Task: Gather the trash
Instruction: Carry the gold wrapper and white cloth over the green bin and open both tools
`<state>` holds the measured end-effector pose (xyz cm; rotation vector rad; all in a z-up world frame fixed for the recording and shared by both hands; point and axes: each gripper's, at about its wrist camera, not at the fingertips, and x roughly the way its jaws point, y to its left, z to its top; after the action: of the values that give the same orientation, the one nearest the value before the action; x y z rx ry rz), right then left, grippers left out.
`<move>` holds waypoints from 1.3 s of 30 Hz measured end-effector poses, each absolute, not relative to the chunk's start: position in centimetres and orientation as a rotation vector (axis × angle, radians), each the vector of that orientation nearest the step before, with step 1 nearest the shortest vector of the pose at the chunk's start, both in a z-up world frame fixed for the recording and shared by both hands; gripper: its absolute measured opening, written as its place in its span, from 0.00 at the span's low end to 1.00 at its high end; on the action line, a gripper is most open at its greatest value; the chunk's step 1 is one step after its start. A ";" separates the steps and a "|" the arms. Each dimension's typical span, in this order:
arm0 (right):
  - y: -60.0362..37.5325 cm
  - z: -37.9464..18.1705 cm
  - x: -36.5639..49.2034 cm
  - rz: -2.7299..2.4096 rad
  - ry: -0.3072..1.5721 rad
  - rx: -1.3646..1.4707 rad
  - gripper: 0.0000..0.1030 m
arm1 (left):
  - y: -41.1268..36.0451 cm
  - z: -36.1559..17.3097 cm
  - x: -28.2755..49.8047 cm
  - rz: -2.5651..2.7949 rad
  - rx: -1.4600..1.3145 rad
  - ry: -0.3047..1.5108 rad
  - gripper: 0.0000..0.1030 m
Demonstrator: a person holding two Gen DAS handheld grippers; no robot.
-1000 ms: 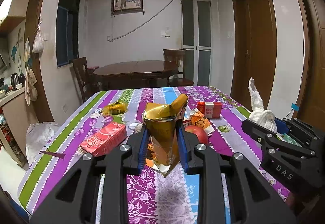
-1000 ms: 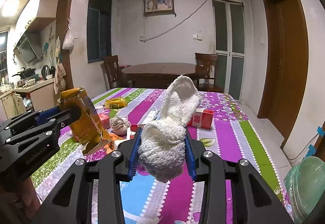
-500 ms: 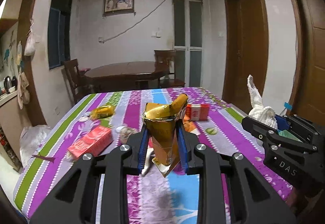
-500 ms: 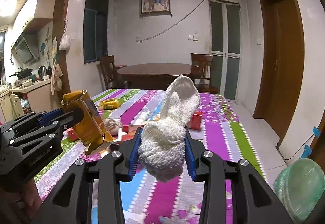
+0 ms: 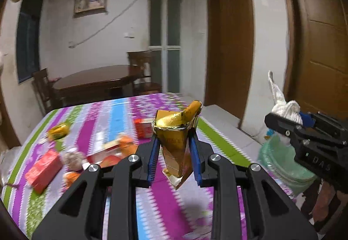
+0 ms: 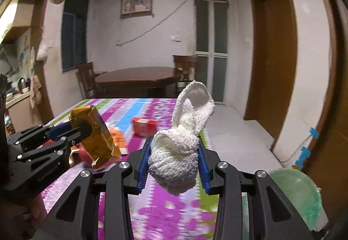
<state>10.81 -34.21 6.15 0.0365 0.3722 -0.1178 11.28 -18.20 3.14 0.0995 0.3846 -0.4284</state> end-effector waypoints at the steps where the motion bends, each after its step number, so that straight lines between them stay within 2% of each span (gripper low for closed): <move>1: -35.4 6.3 10.5 -0.134 0.374 0.040 0.38 | -19.6 3.2 11.3 -0.452 0.110 0.385 0.25; 11: -50.2 5.5 6.4 -0.300 0.475 0.110 0.39 | -31.1 3.3 11.2 -0.709 0.155 0.423 0.25; 21: -63.2 -0.4 4.1 -0.370 0.669 0.245 0.39 | -43.0 -0.6 12.7 -0.927 0.202 0.633 0.25; 29: -64.2 -7.3 5.0 -0.378 0.790 0.313 0.39 | -48.7 -6.7 14.8 -0.931 0.291 0.814 0.25; 39: -63.8 -10.9 6.3 -0.380 0.841 0.340 0.39 | -49.9 -8.3 14.4 -0.926 0.306 0.861 0.25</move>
<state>6.32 -63.77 -10.86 0.3403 0.8407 -0.3796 14.35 -49.95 -8.35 0.3059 0.8610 -0.9259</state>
